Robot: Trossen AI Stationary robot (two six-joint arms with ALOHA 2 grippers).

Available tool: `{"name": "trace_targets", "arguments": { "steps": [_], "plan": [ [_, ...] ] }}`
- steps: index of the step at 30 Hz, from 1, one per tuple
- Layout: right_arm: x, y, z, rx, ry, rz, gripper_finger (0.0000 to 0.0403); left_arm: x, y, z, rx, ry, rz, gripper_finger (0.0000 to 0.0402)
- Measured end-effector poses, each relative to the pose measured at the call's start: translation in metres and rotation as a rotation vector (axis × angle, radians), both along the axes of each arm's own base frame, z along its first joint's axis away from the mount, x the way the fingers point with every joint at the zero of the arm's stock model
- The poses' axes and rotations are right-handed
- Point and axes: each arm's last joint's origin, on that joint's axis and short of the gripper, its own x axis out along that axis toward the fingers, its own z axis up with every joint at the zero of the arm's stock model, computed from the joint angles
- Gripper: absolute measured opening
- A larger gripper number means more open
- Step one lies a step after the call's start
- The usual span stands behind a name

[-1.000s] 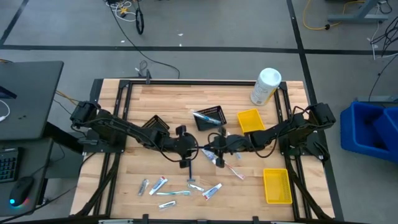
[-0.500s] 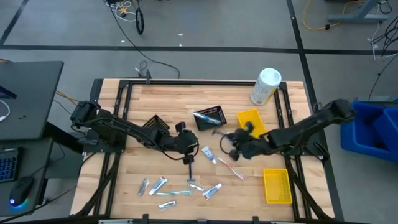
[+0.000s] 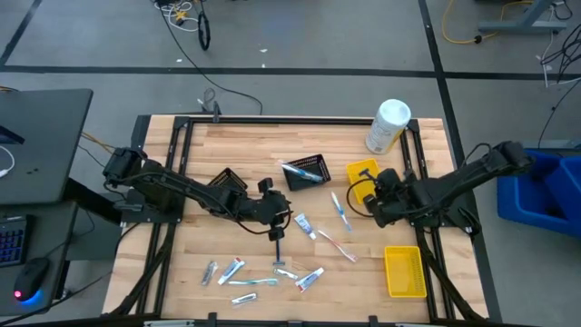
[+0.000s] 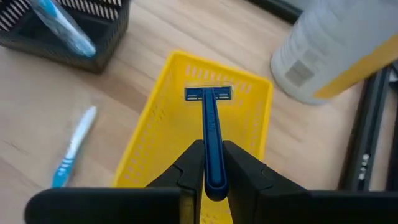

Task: Pick & Place Travel size toiletries
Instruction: Put the blue razor into the top yellow basket, then put the silver nail cutter into the bottom yellow basket

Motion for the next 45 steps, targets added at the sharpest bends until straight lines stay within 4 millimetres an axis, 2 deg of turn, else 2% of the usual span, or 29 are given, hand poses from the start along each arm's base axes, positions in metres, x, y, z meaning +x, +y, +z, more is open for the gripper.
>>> {"name": "trace_targets", "arguments": {
  "steps": [6, 11, 16, 22, 27, 33, 39, 45],
  "plan": [
    [0.002, -0.004, -0.037, 0.018, -0.074, 0.021, 0.0054, 0.0, 0.0, 0.0, -0.001, -0.004, 0.0, 0.0134],
    [0.001, -0.012, -0.059, 0.042, -0.076, 0.036, 0.0055, 0.001, 0.0, 0.0, -0.001, -0.006, 0.001, 0.0134],
    [0.0, -0.017, -0.065, 0.038, -0.04, 0.071, 0.0077, 0.001, 0.0, 0.0, -0.002, -0.006, 0.001, 0.0134],
    [0.001, -0.02, -0.065, 0.015, -0.005, 0.101, 0.0141, 0.002, 0.0, 0.002, -0.007, -0.029, 0.001, 0.0134],
    [0.011, -0.019, -0.051, -0.008, 0.002, 0.165, 0.0184, 0.002, 0.0, 0.002, -0.007, -0.029, 0.001, 0.0134],
    [0.033, -0.014, -0.024, -0.042, -0.091, 0.267, 0.0209, 0.002, 0.0, 0.002, -0.009, -0.028, -0.001, 0.0134],
    [0.056, -0.007, -0.004, -0.067, -0.308, 0.425, 0.0215, 0.002, -0.001, 0.001, -0.016, -0.016, -0.044, 0.0134],
    [0.069, 0.001, 0.012, -0.043, -0.454, 0.661, 0.0201, 0.002, -0.003, 0.001, -0.039, -0.002, -0.106, 0.0134]
  ]
}}
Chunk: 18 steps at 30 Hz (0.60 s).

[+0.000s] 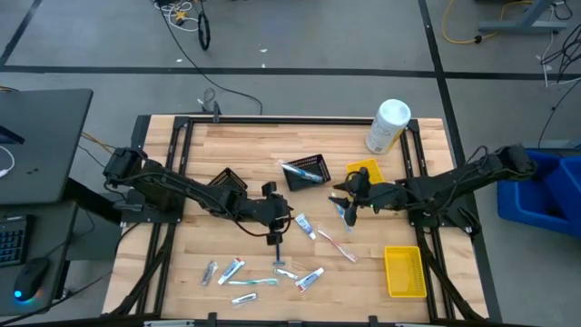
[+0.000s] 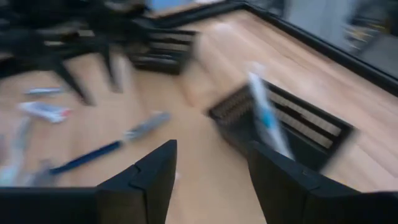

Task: Pick & Place Travel size toiletries
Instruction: Put the silver nail cutter into the bottom yellow basket

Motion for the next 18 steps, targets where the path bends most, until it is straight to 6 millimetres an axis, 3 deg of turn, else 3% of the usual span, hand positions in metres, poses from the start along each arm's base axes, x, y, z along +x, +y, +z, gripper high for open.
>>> {"name": "trace_targets", "arguments": {
  "steps": [9, 18],
  "plan": [
    [0.001, 0.002, 0.0, -0.022, -0.011, 0.062, 0.0183, 0.0, 0.0, 0.0, -0.034, -0.002, 0.005, 0.0134],
    [0.001, 0.001, -0.007, -0.033, -0.025, 0.065, 0.0227, 0.0, 0.0, 0.0, -0.117, -0.027, 0.095, 0.0134]
  ]
}}
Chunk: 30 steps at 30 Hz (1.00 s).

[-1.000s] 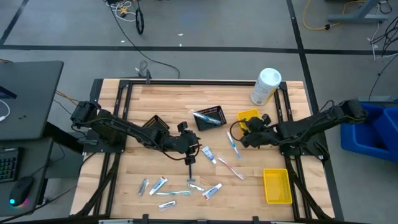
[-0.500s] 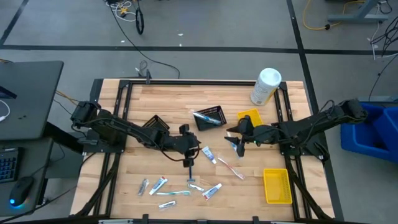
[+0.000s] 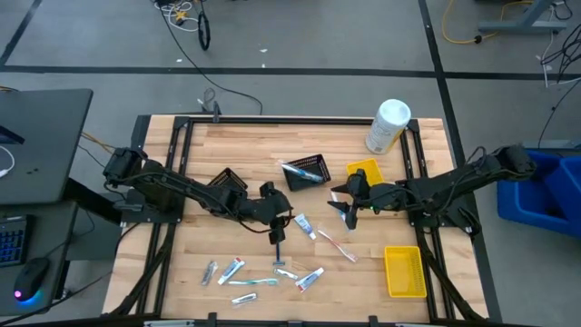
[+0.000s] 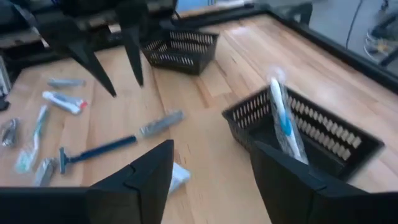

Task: Pick & Place Travel size toiletries
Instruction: Put the silver nail cutter into the bottom yellow basket

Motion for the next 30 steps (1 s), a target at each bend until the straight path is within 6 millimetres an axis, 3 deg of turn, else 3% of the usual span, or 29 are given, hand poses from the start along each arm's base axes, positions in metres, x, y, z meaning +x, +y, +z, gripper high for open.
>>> {"name": "trace_targets", "arguments": {
  "steps": [9, 16, 23, 30],
  "plan": [
    [0.02, 0.006, -0.009, -0.051, -0.077, 0.108, 0.0259, -0.002, -0.008, -0.001, -0.083, -0.013, 0.046, 0.0134],
    [0.033, 0.014, -0.027, 0.023, -0.071, 0.21, 0.0253, -0.009, -0.025, -0.002, -0.065, 0.008, 0.015, 0.0134],
    [0.044, 0.034, -0.039, 0.037, -0.06, 0.278, 0.0246, -0.016, -0.038, -0.005, -0.033, 0.033, 0.01, 0.0134],
    [0.067, 0.056, -0.05, 0.066, 0.051, 0.266, 0.0265, -0.03, -0.048, -0.024, 0.006, 0.07, -0.008, 0.0134]
  ]
}}
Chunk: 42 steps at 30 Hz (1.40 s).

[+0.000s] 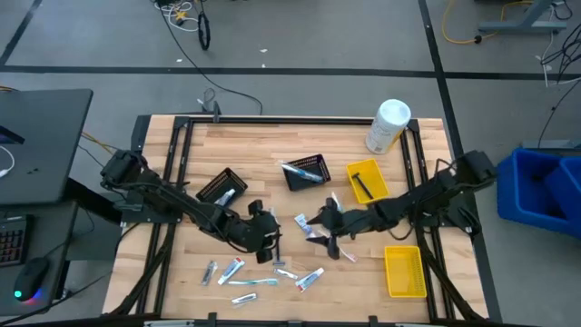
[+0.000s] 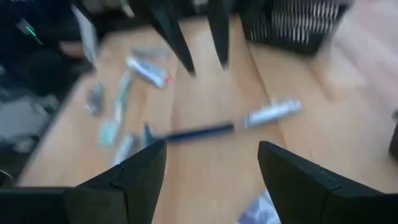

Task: Pick & Place Travel size toiletries
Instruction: Put the silver nail cutter into the bottom yellow basket

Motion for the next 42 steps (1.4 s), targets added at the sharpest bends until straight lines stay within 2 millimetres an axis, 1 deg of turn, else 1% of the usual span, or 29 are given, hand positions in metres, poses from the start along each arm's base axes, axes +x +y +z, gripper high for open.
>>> {"name": "trace_targets", "arguments": {
  "steps": [4, 8, 12, 15, 18, 21, 25, 30, 33, 37, 42],
  "plan": [
    [0.011, 0.004, -0.018, -0.028, 0.148, -0.069, 0.0261, -0.004, 0.001, -0.005, 0.013, 0.008, 0.02, 0.0134],
    [0.019, 0.007, -0.024, -0.073, 0.228, -0.119, 0.025, -0.005, 0.002, -0.008, 0.048, 0.008, 0.02, 0.0134],
    [0.024, 0.005, -0.019, -0.092, 0.258, -0.137, 0.0246, -0.002, 0.009, -0.008, 0.114, 0.01, 0.023, 0.0134],
    [0.026, 0.0, -0.017, -0.094, 0.265, -0.152, 0.0253, 0.001, 0.017, -0.008, 0.091, 0.024, 0.026, 0.0134],
    [0.027, -0.004, -0.016, -0.1, 0.265, -0.157, 0.0264, 0.002, 0.021, -0.01, 0.056, 0.056, -0.016, 0.0134],
    [0.028, -0.007, -0.017, -0.126, 0.276, -0.146, 0.0272, -0.002, 0.024, -0.008, 0.09, 0.089, -0.032, 0.0134],
    [0.028, -0.011, -0.017, -0.17, 0.281, -0.121, 0.0276, -0.011, 0.028, 0.003, 0.126, 0.101, -0.007, 0.0134],
    [0.03, -0.019, -0.016, -0.213, 0.285, -0.115, 0.0269, -0.023, 0.034, 0.018, 0.135, 0.098, 0.025, 0.0134],
    [0.031, -0.026, -0.015, -0.231, 0.289, -0.119, 0.0264, -0.028, 0.041, 0.024, 0.143, 0.122, 0.021, 0.0134],
    [0.029, -0.036, -0.011, -0.247, 0.313, -0.134, 0.0262, -0.032, 0.053, 0.025, 0.175, 0.174, 0.035, 0.0134],
    [0.021, -0.044, 0.003, -0.242, 0.337, -0.158, 0.0271, -0.028, 0.069, 0.024, 0.164, 0.193, 0.054, 0.0134]
  ]
}}
